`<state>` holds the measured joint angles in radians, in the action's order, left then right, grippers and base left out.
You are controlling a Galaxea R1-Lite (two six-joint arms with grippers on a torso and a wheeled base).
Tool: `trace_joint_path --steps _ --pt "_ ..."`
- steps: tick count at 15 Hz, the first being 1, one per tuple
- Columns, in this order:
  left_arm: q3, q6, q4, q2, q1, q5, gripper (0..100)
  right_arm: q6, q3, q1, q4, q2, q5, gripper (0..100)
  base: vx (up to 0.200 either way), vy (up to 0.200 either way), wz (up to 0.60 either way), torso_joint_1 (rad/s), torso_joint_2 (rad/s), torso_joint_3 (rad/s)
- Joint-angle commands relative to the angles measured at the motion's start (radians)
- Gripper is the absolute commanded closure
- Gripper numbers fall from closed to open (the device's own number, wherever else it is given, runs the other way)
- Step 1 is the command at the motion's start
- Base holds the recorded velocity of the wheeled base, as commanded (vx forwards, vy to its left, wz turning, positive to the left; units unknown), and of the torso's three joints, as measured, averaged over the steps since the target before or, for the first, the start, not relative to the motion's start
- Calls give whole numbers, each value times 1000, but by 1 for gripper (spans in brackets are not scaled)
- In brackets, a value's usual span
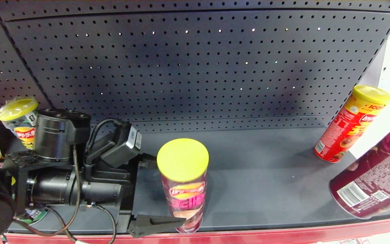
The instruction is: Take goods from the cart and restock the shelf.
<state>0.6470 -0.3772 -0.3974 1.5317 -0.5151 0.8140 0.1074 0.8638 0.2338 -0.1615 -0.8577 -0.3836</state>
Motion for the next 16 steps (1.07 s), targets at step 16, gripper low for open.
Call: trace_joint_path --steps 16 --pt "-287 143 46 -446 55 -257 0 29 251 331 502 -857 3 100 0 0 0 0 0 0"
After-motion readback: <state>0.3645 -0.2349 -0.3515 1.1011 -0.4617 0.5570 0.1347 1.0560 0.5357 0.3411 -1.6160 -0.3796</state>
